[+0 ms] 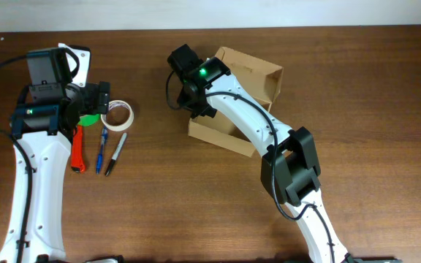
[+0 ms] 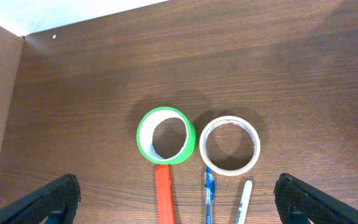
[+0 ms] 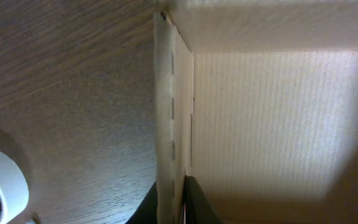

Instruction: Pack container

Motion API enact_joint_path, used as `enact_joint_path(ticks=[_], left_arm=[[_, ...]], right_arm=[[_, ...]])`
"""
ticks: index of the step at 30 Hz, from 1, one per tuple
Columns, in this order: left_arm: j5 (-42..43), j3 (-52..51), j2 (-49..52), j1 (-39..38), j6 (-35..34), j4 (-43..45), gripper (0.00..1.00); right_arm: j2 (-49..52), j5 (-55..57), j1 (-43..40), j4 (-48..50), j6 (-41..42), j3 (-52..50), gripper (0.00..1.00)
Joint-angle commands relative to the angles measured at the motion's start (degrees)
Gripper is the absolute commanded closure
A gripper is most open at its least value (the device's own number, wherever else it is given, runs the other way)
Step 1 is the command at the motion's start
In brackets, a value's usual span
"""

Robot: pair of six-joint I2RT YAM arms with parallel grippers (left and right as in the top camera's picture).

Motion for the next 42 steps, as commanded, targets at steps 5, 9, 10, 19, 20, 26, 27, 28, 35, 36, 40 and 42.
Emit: enact_joint_path(ticks=[5,9,10,19,20,26,27,28,35,36,40,42], left_arm=[[0.9,0.8,0.5,0.2,0.8,0.0,0.00],[0.9,0.8,0.5,0.2,0.8,0.0,0.00],[0.9,0.8,0.5,0.2,0.8,0.0,0.00],[0.8,0.8,0.5,0.2,0.9,0.0,0.01],[0.8,0.8,0.5,0.2,0.9,0.0,0.00],[0.8,0.8,0.5,0.2,0.9,0.5,0.00],[0.8,0.8,0.5,0.2,0.9,0.5,0.01],[0.8,0.8,0.5,0.2,0.9,0.6,0.01],[0.8,0.8,0.5,0.2,0.9,2.2,0.00],[0.8,0.8,0.5,0.2,0.9,2.5,0.00],[0.8,0.8,0.5,0.2,0.9,3.1,0.00],[0.8,0.8,0.5,0.2,0.9,3.2,0.01]], right_arm=[[-0.5,2.6,0.4,-0.5,-2.1,1.2,0.58],[-0.5,4.3,0.4,-0.1,-5.3,1.2,0.56],[-0.5,4.7,0.4,0.4,-6.9,1.2,0.56],[-2.0,11.0,0.2,-4.0,-22.3,15.7,0.57],[-2.0,12.6,0.2,-5.4,-23.7,18.9,0.57],[-2.3,24.1,0.0,-13.4,-29.1,32.2,0.76],[-3.3,26.6,-0.3,-14.3,-29.1,32.2,0.79],[-3.9,28.1,-0.7,-15.0,-29.1,32.2,0.79],[-7.8,30.1,-7.1,-20.9,-29.1,31.9,0.81],[-8.4,29.9,-8.3,-21.5,-29.1,31.4,0.82],[-13.6,26.9,-14.3,-21.4,-29.1,25.9,0.83],[-17.2,24.7,-17.3,-20.5,-29.2,21.0,0.83]])
